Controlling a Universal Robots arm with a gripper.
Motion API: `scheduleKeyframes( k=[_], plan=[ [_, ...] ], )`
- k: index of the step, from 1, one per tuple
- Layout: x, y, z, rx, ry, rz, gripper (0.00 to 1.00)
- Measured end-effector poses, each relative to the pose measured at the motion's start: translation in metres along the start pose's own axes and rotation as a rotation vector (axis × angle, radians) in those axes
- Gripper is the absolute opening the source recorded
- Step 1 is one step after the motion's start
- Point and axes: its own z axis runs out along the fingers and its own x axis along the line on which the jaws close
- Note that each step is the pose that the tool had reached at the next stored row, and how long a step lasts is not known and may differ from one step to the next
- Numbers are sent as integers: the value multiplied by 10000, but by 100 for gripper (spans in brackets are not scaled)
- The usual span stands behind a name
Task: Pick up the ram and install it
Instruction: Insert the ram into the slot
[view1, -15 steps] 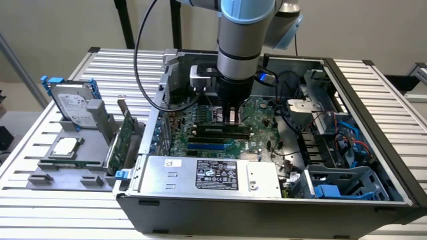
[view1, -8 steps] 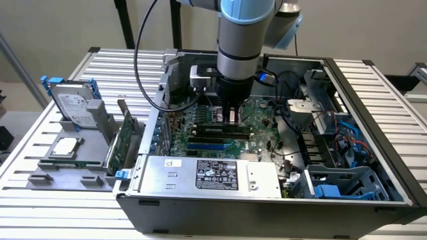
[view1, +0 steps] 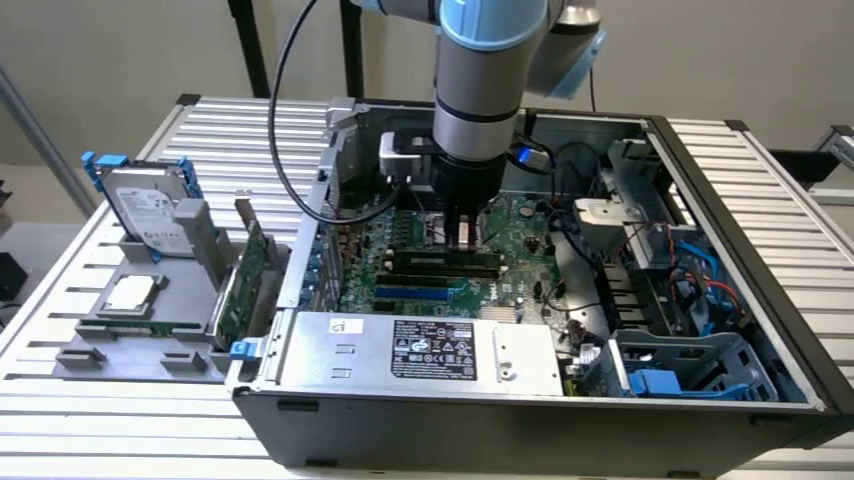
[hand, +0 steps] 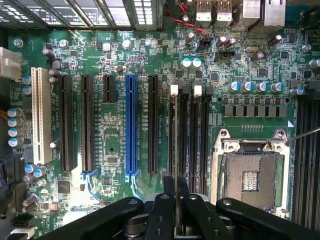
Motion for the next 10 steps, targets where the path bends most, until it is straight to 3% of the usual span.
scheduleKeyframes(
  k=[10],
  plan=[
    [-6,8,15,2,-2,43,0]
  ],
)
